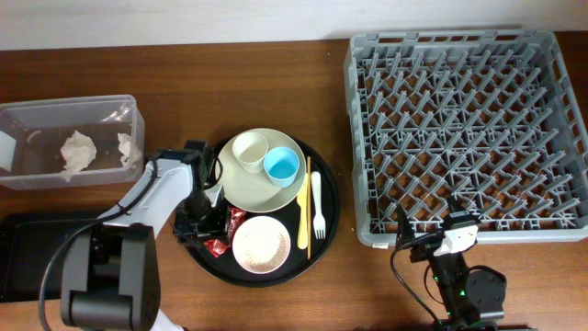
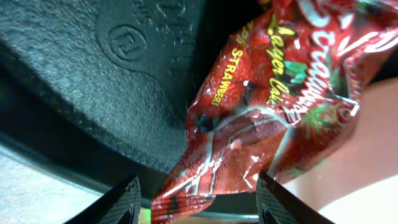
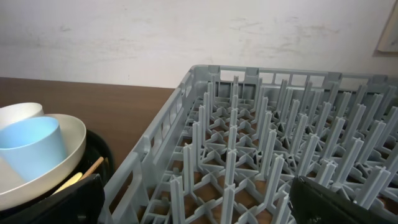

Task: Sort waste into correct bins and load items into the dishwasher rack
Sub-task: 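Grasp the red candy wrapper on the tray with the left gripper, then carry the red wrapper to the clear bin and release it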

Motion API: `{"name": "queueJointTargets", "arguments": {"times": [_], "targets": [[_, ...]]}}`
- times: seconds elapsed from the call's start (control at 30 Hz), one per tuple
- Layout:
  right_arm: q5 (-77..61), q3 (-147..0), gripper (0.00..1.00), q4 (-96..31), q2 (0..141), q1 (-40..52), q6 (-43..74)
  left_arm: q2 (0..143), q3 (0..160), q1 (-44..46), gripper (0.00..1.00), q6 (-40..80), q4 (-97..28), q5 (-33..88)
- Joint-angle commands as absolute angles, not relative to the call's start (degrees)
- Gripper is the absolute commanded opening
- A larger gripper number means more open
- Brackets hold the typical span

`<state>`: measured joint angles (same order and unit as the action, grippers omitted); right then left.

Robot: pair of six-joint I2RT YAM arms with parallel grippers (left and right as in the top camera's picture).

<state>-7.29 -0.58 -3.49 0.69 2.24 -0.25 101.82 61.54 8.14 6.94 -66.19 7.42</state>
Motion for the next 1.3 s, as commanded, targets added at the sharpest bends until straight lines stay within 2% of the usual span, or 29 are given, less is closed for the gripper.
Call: {"name": "queueJointTargets", "arguments": {"times": [0.0, 0.03, 0.1, 0.17, 0.23, 0.3, 0.43, 0.47, 0.53, 0.67, 0.77, 0.9, 1.1, 1.27], "targets": [[-6.81, -0.32, 0.98, -3.88, 0.36, 2.20, -0.21, 101.45, 59.05, 8.25, 0.59, 8.32, -64.38, 7.27], [-6.83, -0.32, 0.99, -3.90, 0.36, 2.20, -0.21, 101.45, 58.85, 8.25, 0.56, 8.32, -64.23, 7.25], [-6.81, -0.32, 0.98, -3.90, 0.36, 2.20, -0.21, 101.45, 58.85, 8.25, 0.39, 9.61, -64.03, 7.27], [-6.81, -0.32, 0.98, -3.90, 0.36, 2.20, -0.21, 101.45, 58.85, 8.25, 0.30, 9.61, -63.64, 7.25], [-6.81, -0.32, 0.98, -3.90, 0.36, 2.20, -0.21, 101.45, 58.85, 8.25, 0.25, 9.61, -63.61, 7.25], [-6.81, -0.32, 0.99, -3.90, 0.36, 2.20, -0.21, 101.45, 58.85, 8.25, 0.24, 9.61, -63.66, 7.27], [-6.81, -0.32, 0.98, -3.90, 0.36, 2.20, -0.21, 101.45, 58.78, 8.25, 0.24, 9.61, -63.88, 7.27], [-6.81, -0.32, 0.98, -3.90, 0.36, 2.20, -0.21, 101.45, 58.46, 8.25, 0.31, 9.61, -63.88, 7.29], [-6.81, -0.32, 0.98, -3.88, 0.36, 2.20, -0.21, 101.45, 56.51, 8.25, 0.56, 9.65, -63.83, 7.75], [-6.81, -0.32, 0.98, -3.88, 0.36, 2.20, -0.21, 101.45, 53.21, 8.19, 0.56, 9.80, -60.90, 8.51], [-6.81, -0.32, 0.98, -3.90, 0.36, 2.20, -0.21, 101.45, 53.21, 8.21, 0.36, 9.78, -59.99, 11.40], [-6.81, -0.32, 0.98, -3.90, 0.36, 2.20, -0.21, 101.45, 53.23, 8.21, 0.01, 9.78, -60.01, 11.38], [-6.81, -0.32, 0.98, -3.90, 0.36, 2.20, -0.21, 101.32, 55.99, 8.19, 0.00, 9.76, -61.67, 11.14], [-6.81, -0.32, 0.98, -3.90, 0.36, 2.20, -0.21, 99.55, 68.38, 7.29, 0.00, 9.74, -71.20, 8.47]]}}
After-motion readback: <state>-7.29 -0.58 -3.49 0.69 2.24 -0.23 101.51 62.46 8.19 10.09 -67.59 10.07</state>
